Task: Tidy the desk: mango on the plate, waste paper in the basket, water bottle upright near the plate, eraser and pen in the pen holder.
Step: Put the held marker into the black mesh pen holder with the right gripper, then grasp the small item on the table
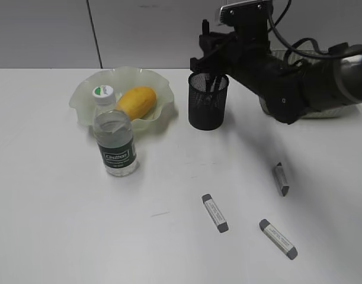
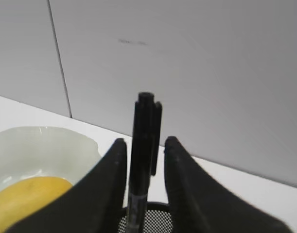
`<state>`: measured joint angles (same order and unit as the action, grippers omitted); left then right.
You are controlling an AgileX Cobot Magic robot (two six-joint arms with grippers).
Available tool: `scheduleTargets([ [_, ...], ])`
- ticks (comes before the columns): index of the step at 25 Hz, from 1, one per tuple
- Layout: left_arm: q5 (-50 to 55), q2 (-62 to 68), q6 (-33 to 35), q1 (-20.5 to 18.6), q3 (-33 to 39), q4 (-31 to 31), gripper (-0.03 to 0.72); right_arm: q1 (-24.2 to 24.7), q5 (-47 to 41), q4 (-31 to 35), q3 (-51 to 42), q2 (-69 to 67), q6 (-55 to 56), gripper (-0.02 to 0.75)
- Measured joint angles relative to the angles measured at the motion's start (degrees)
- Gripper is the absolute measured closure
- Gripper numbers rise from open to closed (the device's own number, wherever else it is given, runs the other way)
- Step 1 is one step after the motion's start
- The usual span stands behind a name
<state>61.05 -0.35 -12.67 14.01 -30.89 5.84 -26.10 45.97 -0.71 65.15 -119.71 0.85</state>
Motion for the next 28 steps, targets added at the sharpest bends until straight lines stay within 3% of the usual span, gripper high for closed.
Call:
scheduleTargets([
  [5,0.0,0.0,0.0,0.0,0.0,0.0,0.44,0.0,-6.35,3.46,0.0,0.32,0.06,0.279],
  [8,0.0,0.0,0.0,0.0,0.0,0.0,0.442,0.0,-18.15,4.81,-0.26,4.88,0.06,0.213],
  [12,-0.05,0.0,0.0,0.0,0.0,0.0,0.443,0.0,-39.7,2.26,-0.37,16.9,-1.7,0.209],
  [20,-0.11,0.0,0.0,0.0,0.0,-0.86,0.444,0.0,-94.69,-1.82,-2.86,39.66,-0.14,0.262],
  [24,-0.15,0.0,0.0,0.0,0.0,-0.98,0.444,-0.17,-106.44,-1.95,-11.96,53.16,2.75,0.29],
  [28,-0.15,0.0,0.0,0.0,0.0,-1.03,0.444,-0.17,-110.36,-2.05,-22.75,71.15,4.96,0.316],
])
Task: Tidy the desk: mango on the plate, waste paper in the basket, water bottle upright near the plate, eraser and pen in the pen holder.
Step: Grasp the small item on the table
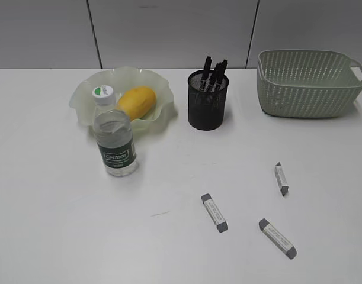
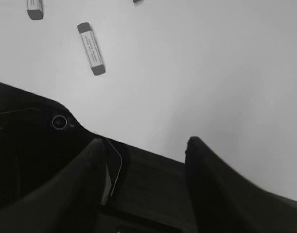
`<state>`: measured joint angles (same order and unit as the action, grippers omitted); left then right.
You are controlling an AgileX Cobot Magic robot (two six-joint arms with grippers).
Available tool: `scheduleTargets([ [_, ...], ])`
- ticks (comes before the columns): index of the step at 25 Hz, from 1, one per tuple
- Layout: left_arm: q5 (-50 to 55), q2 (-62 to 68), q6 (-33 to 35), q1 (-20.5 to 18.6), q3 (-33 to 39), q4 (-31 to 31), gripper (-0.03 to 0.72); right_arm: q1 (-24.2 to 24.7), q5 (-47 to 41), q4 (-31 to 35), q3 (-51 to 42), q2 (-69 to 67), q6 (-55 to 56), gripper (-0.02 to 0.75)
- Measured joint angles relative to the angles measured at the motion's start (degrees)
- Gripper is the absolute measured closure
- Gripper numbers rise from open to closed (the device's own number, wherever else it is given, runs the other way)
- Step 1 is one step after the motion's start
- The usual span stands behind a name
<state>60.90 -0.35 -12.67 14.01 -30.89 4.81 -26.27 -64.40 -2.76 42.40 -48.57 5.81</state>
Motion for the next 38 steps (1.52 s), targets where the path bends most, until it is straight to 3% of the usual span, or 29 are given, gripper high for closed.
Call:
scheduleTargets([
  [8,-0.24,0.43,2.02,0.0,0.0,-1.03,0.444,0.0,1.15,-0.41,-11.26,35.92,0.59,0.325],
  [14,-5.69,9.01,18.68,-0.2,-2.56,-12.58,0.444,0.0,3.59,-0.82,-12.8,47.86,0.59,0.325],
  [20,-12.56,26.79,41.11,-0.25,-8.93,-26.93,0.444,0.0,4.41,-1.07,-13.11,48.93,0.59,0.326],
  [25,-15.98,42.17,45.82,4.67,-16.47,-31.69,0.444,0.0,4.5,-1.1,-13.11,48.97,0.59,0.326],
  [28,-18.21,53.05,45.69,13.27,-19.23,-31.54,0.445,0.0,4.5,-1.14,-13.11,48.97,0.59,0.326],
  [30,-22.24,59.6,42.33,22.62,-20.02,-28.78,0.448,0.0,4.5,-1.18,-13.15,48.97,0.59,0.326],
  [33,-29.26,71.35,26.03,35.09,-22.14,-18.02,0.439,0.0,4.55,-1.18,-13.15,48.97,0.59,0.326],
  [35,-29.96,80.57,14.1,39.66,-25.57,-13.5,0.405,0.0,4.55,-1.22,-13.15,48.97,0.59,0.326],
  [38,-28.54,93.86,7.13,41.22,-32.42,-13.47,0.316,0.0,4.55,-1.22,-13.15,48.97,0.59,0.326],
])
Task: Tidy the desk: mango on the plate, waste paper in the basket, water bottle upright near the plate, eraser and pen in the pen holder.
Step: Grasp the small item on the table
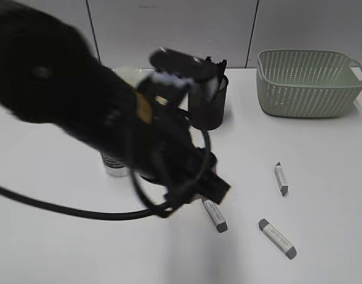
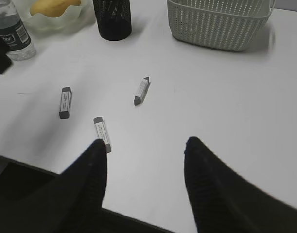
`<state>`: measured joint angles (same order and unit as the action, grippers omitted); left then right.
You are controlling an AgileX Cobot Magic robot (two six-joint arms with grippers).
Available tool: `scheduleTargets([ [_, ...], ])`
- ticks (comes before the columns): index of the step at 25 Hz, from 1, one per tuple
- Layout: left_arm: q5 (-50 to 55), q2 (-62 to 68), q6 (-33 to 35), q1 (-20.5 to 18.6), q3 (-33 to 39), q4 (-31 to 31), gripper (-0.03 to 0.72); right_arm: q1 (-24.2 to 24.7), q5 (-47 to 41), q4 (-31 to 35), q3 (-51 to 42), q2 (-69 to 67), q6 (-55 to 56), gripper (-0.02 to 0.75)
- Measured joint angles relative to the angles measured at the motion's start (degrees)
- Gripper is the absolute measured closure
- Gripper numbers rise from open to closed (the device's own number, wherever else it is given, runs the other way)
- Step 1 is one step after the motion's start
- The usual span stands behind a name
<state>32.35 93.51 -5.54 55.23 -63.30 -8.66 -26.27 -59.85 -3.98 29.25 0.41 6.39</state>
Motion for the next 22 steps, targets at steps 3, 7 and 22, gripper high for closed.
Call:
scheduleTargets([
  [3,1.76,10.89,-5.23,0.02,-6.54,-0.37,0.267,0.0,0.0,0.0,0.0,0.0,0.0,0.326],
  [7,2.67,20.43,-11.97,-0.08,-12.24,0.52,0.256,0.0,0.0,0.0,0.0,0.0,0.0,0.326],
  [22,9.93,34.62,-44.52,-0.32,-27.64,15.27,0.295,0.0,0.0,0.0,0.0,0.0,0.0,0.329],
])
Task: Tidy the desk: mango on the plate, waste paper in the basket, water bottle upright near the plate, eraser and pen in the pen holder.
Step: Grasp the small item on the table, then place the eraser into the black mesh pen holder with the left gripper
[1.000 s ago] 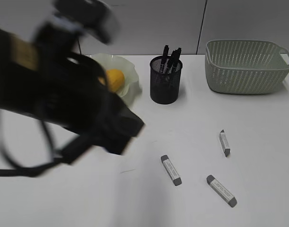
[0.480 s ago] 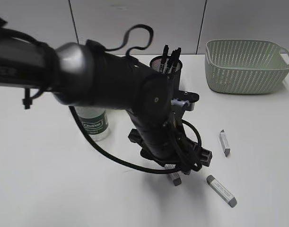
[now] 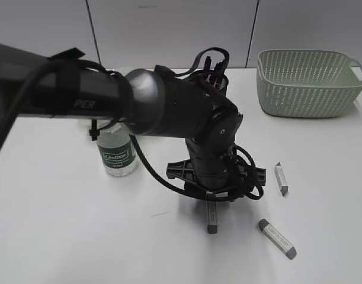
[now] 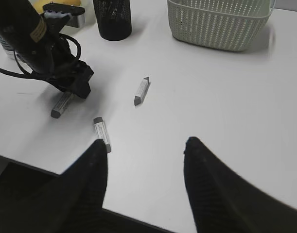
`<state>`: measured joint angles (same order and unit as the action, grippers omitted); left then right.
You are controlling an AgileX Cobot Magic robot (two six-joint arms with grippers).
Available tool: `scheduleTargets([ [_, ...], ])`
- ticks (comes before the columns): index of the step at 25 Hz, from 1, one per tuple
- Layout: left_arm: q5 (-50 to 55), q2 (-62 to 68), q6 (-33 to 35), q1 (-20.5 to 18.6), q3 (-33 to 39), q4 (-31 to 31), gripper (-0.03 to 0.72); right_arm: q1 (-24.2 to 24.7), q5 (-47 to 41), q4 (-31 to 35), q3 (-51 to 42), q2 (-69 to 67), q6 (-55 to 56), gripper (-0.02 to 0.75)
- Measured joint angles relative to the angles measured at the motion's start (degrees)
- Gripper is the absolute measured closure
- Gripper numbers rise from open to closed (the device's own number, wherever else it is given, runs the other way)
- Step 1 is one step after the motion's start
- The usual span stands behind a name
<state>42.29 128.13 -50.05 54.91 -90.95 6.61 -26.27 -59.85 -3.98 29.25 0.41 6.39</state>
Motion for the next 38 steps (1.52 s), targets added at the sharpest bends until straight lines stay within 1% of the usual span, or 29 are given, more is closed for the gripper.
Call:
scheduleTargets([
  [4,2.94,1.2,-1.43,0.0,-1.24,0.14,0.314,0.0,0.0,0.0,0.0,0.0,0.0,0.353],
  [6,3.67,1.33,-1.56,0.13,-1.52,0.46,0.34,0.0,0.0,0.0,0.0,0.0,0.0,0.369],
  [7,3.87,1.33,-1.63,0.3,-1.52,0.8,0.374,0.0,0.0,0.0,0.0,0.0,0.0,0.378],
  [10,4.41,1.37,-1.67,0.82,-1.52,3.1,0.541,0.0,0.0,0.0,0.0,0.0,0.0,0.409],
  [11,4.29,1.37,-1.67,0.96,-1.52,3.76,0.554,0.0,0.0,0.0,0.0,0.0,0.0,0.422],
  [14,3.37,1.32,-1.69,1.25,-1.59,6.13,0.552,0.0,0.0,0.0,0.0,0.0,0.0,0.454],
  [17,-2.04,-0.69,-1.69,1.21,-2.43,13.24,0.552,0.0,0.0,0.0,0.0,0.0,0.0,0.478],
  [19,-8.75,-3.82,-2.13,0.51,-3.14,21.39,0.552,0.0,0.0,0.0,0.0,0.0,0.0,0.484],
  [22,-23.19,-8.77,-2.34,-2.5,-3.9,33.86,0.552,0.0,0.0,0.0,0.0,0.0,0.0,0.488],
  [24,-34.32,-10.46,-2.47,-6.27,-4.27,41.2,0.552,0.0,0.0,0.0,0.0,0.0,0.0,0.49],
  [26,-43.02,-10.56,-2.47,-10.13,-4.43,45.07,0.552,0.0,0.0,0.0,0.0,0.0,0.0,0.491],
  [28,-47.84,-9.91,-2.51,-13.9,-4.43,45.84,0.552,0.0,0.0,0.0,0.0,0.0,0.0,0.491],
  [32,-50.76,-7.7,-2.51,-18.7,-4.43,46.06,0.552,0.0,0.0,0.0,0.0,0.0,0.0,0.491],
  [35,-52.75,-5.32,-2.51,-20.07,-4.37,46.2,0.552,0.0,0.0,0.0,0.0,0.0,0.0,0.491],
  [38,-53.91,-3.37,-2.51,-20.14,-4.37,46.26,0.552,0.0,0.0,0.0,0.0,0.0,0.0,0.491],
])
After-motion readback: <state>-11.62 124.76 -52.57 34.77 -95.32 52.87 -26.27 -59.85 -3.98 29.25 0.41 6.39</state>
